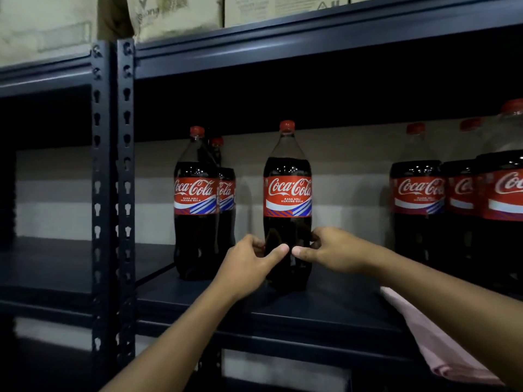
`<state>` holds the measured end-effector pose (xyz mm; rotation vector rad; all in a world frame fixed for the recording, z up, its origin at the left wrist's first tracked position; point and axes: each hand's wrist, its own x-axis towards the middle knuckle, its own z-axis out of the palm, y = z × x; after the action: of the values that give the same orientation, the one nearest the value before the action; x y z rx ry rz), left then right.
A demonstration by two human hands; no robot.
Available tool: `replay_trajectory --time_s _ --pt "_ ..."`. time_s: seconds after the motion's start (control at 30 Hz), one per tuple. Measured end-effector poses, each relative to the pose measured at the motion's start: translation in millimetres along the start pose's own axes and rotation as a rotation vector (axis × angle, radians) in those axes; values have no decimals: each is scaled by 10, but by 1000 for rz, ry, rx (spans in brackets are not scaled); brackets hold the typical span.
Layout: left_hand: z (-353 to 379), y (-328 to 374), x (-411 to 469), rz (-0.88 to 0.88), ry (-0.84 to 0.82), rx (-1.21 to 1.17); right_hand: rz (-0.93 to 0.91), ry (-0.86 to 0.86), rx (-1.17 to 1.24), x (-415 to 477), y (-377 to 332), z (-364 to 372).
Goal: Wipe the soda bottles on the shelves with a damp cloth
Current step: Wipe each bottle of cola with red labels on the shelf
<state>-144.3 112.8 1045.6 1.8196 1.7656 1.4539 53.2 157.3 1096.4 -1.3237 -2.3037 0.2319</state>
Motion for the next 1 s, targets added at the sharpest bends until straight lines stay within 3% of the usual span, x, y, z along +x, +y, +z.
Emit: replay_trajectory --time_s 0.2,0.43,0.6,1.0 --pt "171 -116 285 -48 107 157 56 -2 29 494 -159 250" --pt "177 -201 424 -98 -12 275 155 64 145 835 -224 523" --pt "167 -256 498 -134 -38 258 172 129 242 962 -223 723" --pt "180 -337 563 -152 -12 233 136 197 183 1035 -255 827"
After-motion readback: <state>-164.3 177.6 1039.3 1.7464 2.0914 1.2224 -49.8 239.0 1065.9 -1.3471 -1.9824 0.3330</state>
